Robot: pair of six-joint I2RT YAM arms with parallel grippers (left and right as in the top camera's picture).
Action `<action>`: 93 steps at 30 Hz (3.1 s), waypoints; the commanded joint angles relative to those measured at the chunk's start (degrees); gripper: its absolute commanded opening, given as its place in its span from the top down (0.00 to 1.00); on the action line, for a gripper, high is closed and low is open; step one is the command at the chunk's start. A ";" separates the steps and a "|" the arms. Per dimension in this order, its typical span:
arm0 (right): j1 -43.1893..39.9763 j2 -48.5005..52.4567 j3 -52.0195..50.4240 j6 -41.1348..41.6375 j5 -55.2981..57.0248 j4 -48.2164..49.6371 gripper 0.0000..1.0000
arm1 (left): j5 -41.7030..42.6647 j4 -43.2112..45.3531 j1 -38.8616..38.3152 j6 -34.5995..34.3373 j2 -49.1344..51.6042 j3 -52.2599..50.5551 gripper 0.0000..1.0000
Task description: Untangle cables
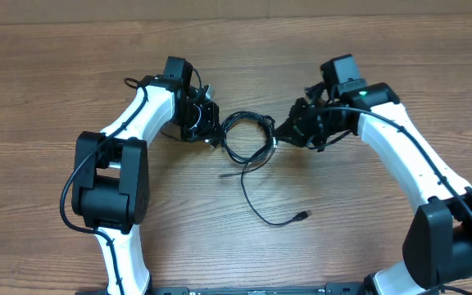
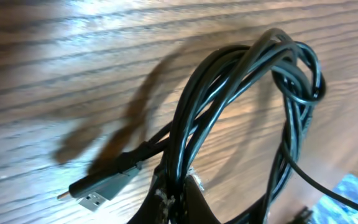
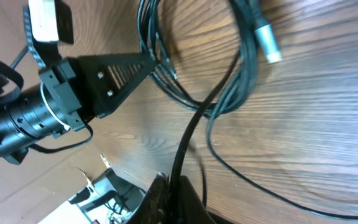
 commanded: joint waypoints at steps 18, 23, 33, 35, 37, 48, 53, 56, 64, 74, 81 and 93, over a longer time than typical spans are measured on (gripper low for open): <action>-0.57 -1.33 -0.09 15.10 14.16 7.58 0.96 | 5.70 -1.53 -0.02 23.93 0.92 -0.20 0.96; 1.99 -1.29 -0.09 14.97 18.23 6.14 0.96 | 9.86 -1.53 -0.02 26.88 0.92 -0.20 0.96; 7.06 -0.42 -0.11 14.97 24.90 6.21 0.96 | 20.52 -3.13 -0.02 34.58 0.92 -0.20 0.96; 7.69 -0.35 -0.11 14.97 26.38 6.36 0.96 | 21.90 -3.56 -0.02 35.89 0.92 -0.20 0.96; 8.26 -0.33 -0.11 14.97 26.77 6.91 0.96 | 21.97 -3.56 -0.02 35.89 0.92 -0.20 0.96; 13.44 3.34 -0.13 14.88 26.53 3.02 0.94 | 20.68 -3.52 -0.02 35.56 0.92 -0.20 0.96; 15.45 5.60 -0.13 14.51 26.51 2.25 0.86 | 20.65 -3.52 -0.02 35.56 0.92 -0.22 0.96; 15.67 5.81 -0.13 14.49 26.51 1.75 0.61 | 20.55 -3.52 -0.02 35.56 0.92 -0.20 0.96; 16.55 5.81 -0.13 14.03 26.53 -3.39 0.37 | 19.30 -3.32 -0.02 34.86 0.92 -0.20 0.96; 19.96 5.84 -0.15 13.22 35.19 -1.40 0.36 | 8.61 -2.05 -0.02 26.82 0.92 -0.20 0.96; 15.15 5.84 -0.15 5.22 42.56 0.57 0.43 | 5.33 -3.08 0.11 27.52 0.92 -0.20 0.69; 9.90 5.86 -0.15 4.48 40.68 1.60 0.56 | 7.76 -3.56 -0.28 29.53 0.90 -0.09 0.48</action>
